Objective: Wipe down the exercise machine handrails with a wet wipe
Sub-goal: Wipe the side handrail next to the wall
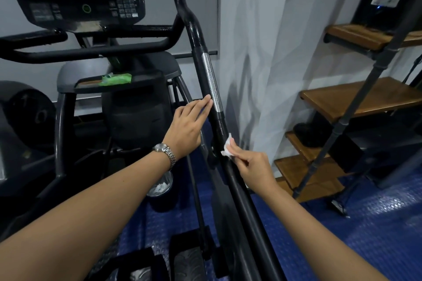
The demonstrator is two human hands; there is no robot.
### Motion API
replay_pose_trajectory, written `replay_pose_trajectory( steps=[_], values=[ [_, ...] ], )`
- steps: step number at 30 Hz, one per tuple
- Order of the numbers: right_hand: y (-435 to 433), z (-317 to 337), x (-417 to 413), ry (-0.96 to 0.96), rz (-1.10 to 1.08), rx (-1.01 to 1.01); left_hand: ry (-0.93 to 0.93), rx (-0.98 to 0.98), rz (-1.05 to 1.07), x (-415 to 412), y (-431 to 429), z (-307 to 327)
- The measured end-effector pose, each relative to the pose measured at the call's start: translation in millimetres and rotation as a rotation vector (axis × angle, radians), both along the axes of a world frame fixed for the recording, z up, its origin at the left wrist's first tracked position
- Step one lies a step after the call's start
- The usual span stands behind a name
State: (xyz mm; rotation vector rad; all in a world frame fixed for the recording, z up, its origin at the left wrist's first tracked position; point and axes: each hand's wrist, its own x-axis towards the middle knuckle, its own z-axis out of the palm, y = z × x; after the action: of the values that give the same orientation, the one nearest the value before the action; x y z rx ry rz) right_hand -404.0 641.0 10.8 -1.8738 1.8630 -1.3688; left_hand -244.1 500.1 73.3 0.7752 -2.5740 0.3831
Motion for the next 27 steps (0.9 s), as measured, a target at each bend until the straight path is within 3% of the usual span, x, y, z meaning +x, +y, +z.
replay_pose_trajectory(
  steps=[8, 22, 27],
  values=[
    [-24.7, 10.7, 5.4, -0.048, -0.039, -0.107, 0.018, 0.012, -0.001, -2.5, 1.8, 0.1],
    [-27.0, 12.4, -13.6, 0.311, 0.119, -0.175, -0.012, -0.019, -0.024, 4.3, -5.0, 1.3],
    [-35.7, 22.6, -4.8, 0.394, 0.131, -0.068, -0.019, -0.010, -0.013, 3.7, -3.3, 1.3]
  ],
)
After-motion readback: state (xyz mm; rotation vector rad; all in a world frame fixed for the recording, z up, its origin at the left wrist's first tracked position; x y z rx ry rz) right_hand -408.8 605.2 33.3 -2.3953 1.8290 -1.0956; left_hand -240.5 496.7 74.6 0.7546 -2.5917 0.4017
